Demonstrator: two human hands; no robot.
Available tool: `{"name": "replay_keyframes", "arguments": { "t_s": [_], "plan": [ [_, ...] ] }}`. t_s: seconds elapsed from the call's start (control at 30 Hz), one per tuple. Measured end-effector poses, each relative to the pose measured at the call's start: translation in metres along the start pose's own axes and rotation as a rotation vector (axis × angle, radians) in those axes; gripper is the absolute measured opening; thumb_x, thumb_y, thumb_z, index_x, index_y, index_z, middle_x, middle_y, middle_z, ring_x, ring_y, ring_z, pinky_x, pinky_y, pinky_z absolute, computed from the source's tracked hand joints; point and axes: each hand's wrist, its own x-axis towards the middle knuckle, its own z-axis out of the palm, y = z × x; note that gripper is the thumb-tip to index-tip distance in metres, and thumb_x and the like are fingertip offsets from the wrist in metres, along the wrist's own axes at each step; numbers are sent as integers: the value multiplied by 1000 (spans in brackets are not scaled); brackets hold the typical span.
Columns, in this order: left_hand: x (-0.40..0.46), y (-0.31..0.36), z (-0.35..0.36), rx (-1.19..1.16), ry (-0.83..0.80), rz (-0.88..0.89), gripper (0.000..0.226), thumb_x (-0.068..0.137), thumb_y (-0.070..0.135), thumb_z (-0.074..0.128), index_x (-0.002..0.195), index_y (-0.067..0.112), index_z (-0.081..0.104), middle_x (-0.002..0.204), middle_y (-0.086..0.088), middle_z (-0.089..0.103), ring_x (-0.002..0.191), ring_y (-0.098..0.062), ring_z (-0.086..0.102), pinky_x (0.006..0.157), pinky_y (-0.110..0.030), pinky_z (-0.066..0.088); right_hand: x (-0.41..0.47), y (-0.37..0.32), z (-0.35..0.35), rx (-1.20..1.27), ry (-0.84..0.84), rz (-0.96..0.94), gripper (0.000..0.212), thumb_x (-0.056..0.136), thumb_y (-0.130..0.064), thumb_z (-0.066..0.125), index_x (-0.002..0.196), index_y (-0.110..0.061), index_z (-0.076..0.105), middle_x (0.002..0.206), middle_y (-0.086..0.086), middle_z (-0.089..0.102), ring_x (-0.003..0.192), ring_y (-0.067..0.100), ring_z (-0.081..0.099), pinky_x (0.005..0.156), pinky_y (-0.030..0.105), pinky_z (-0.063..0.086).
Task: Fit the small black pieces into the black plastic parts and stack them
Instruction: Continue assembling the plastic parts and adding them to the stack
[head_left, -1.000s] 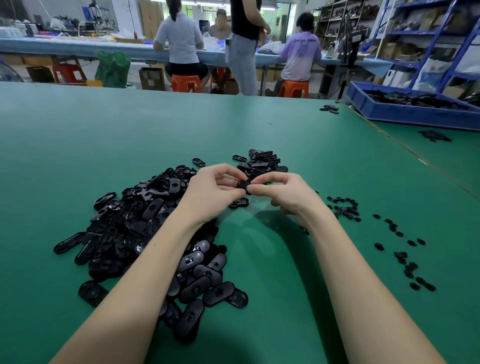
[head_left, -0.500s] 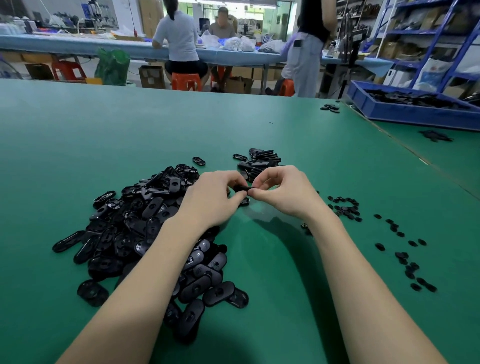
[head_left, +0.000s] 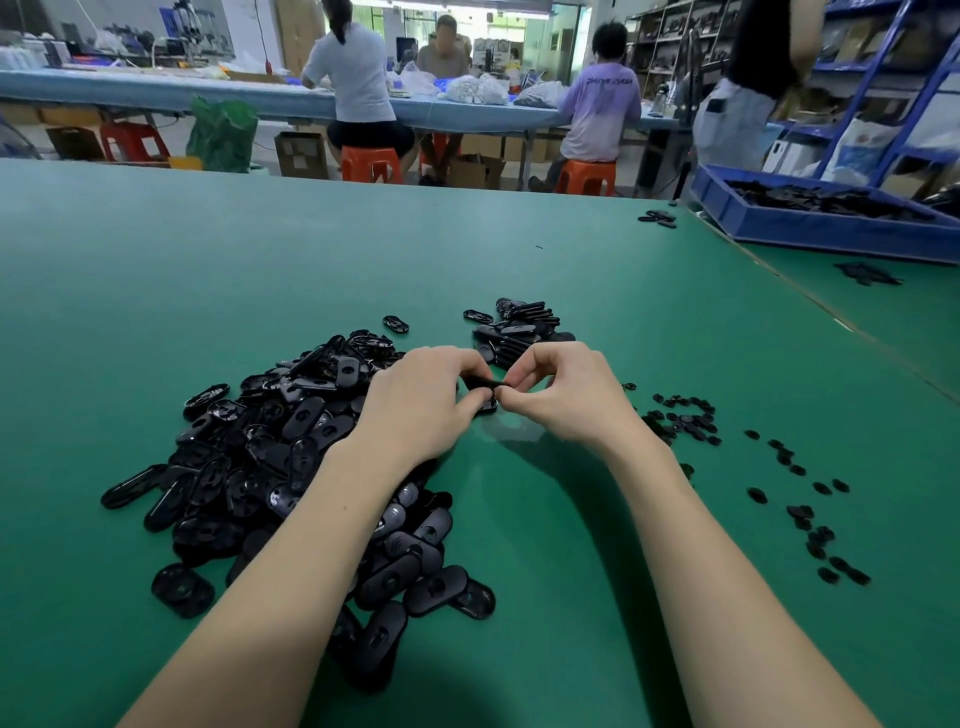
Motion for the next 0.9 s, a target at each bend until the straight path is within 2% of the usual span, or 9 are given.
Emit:
{"name": "replay_keyframes", "arguments": {
  "t_s": [0.17, 0.3, 0.53, 0.7, 0.8, 0.9],
  "plan": [
    [1, -3, -4, -10, -25, 13, 11, 91, 41, 65, 101, 42, 69, 78, 18, 56, 90, -13, 59, 83, -35, 51, 2, 2, 8, 22, 2, -26, 16, 71, -36, 81, 70, -28, 68, 70, -19, 70, 62, -1, 59, 70, 34, 55],
    [2, -6, -5, -9, -53, 19, 11, 90, 40, 66, 100, 43, 70, 85, 15, 62, 95, -12, 62, 83, -33, 51, 2, 5, 10, 28, -19, -33, 17, 72, -36, 82, 69, -28, 66, 73, -18, 71, 55, -3, 54, 65, 32, 51],
    [3, -7, -1, 8, -29, 20, 11, 89, 45, 66, 99, 45, 70, 73, 23, 52, 90, -10, 58, 78, -32, 46, 2, 9, 9, 33, -16, -40, 17, 72, -35, 83, 70, -27, 67, 72, -17, 71, 54, -5, 54, 60, 26, 44],
    [1, -8, 3, 26, 9, 28, 11, 90, 47, 63, 100, 45, 68, 71, 24, 50, 83, -7, 49, 72, -30, 35, 2, 10, 9, 49, -6, -39, 18, 71, -34, 83, 69, -26, 67, 71, -14, 71, 52, -4, 53, 58, 25, 42],
    [2, -7, 2, 47, -5, 24, 9, 91, 46, 63, 99, 45, 67, 71, 25, 49, 87, -8, 52, 73, -30, 32, 1, 8, 14, 35, 1, -37, 19, 70, -35, 81, 68, -24, 66, 69, -12, 71, 53, -2, 53, 60, 28, 46],
    [1, -8, 0, 59, -7, 9, 9, 90, 44, 62, 98, 44, 67, 80, 19, 56, 96, -12, 60, 73, -31, 34, 2, 5, 18, 7, 19, -36, 19, 69, -37, 79, 69, -24, 65, 68, -13, 70, 58, 1, 56, 68, 34, 53]
  ]
}}
